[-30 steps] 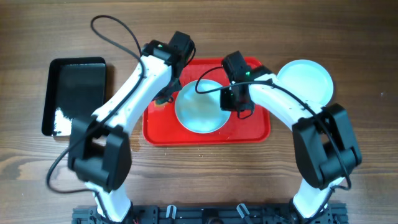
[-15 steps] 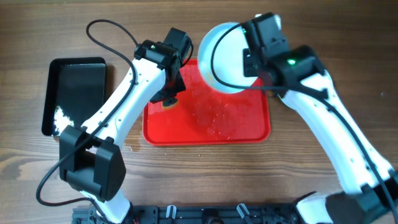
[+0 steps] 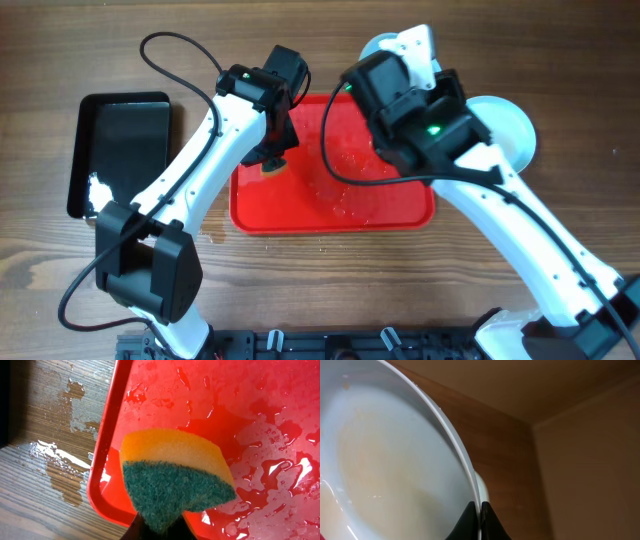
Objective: Clean dirty plates on tray and stack at the side
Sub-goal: 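Lift the scrubbed plate with the right gripper and carry it right, then place the plate onto the stack right of the tray, release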
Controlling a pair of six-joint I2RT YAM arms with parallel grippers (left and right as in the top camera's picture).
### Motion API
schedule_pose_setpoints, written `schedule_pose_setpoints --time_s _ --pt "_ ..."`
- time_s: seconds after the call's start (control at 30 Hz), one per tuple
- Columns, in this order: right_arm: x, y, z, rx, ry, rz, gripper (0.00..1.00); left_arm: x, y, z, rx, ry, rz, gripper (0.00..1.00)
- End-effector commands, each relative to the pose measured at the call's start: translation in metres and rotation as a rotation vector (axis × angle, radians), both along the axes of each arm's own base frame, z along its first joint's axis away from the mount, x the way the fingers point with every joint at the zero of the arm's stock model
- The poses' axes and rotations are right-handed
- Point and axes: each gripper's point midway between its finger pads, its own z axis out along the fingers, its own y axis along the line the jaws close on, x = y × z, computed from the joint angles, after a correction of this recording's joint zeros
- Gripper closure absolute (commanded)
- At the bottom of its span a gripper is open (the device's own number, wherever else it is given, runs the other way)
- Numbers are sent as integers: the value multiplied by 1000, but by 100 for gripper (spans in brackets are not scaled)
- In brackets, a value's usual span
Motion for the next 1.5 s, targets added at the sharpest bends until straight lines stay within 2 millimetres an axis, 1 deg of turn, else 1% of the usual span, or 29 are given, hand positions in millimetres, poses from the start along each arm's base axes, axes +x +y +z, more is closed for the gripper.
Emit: schedule_pose_setpoints --time_s 0.0,0.17,0.33,0.5,0.57,0.63,0.7,0.77,0.83,0.9,0.97,1.0,1.07,1.1,1.17,1.23,1.3,1.33,1.4,1.43,1.47 --pt "-2 3 17 -158 -70 -30 95 -3 -1 -1 -3 10 -19 96" --pt "-7 15 25 -209 -110 -16 96 -5 0 -1 1 19 -19 96" --pt "-13 21 36 -259 -159 -16 96 -5 0 -1 0 18 -18 96" --pt "-17 31 37 -267 -158 16 96 -5 0 -1 0 18 -18 96" --pt "-16 36 29 -208 -146 28 96 -5 0 -1 0 18 -18 96" --pt "-17 44 6 -84 -78 56 96 -5 0 -1 0 19 -18 96" --pt "-15 46 -14 -13 -17 68 96 -5 0 -1 1 19 -18 96" --pt "-14 37 -34 4 24 44 96 -6 1 -1 2 23 -18 96" --pt "-16 27 -44 -41 56 29 96 -7 1 -1 5 29 -19 96" --pt "-20 16 -39 -109 57 7 96 -7 1 -1 5 29 -18 96" --pt "-25 5 -24 -187 35 -16 96 -6 1 -1 3 25 -18 96" --pt "-26 1 -17 -197 17 -23 96 -5 0 -1 2 21 -18 96" --pt "-28 1 -13 -123 -15 -39 96 -5 0 -1 0 18 -18 96" --pt "-29 0 -18 -39 -17 -60 96 -4 0 -1 0 17 -18 96" --pt "-29 -2 -42 120 38 -104 96 -5 0 -1 0 18 -18 96" --pt "-23 -3 -73 205 117 -114 96 -5 0 -1 0 18 -18 96" --pt "-21 -8 -117 225 251 -67 96 -5 0 -1 1 19 -18 96" --pt "-23 -11 -127 228 281 -74 96 -5 0 -1 1 21 -18 96" --pt "-30 -24 -134 254 286 -154 96 -6 1 -1 3 24 -18 96" --pt "-31 -27 -130 268 272 -176 96 -6 1 -1 3 23 -18 96" --pt "-29 -29 -121 298 243 -188 96 -6 0 -1 2 22 -18 96"
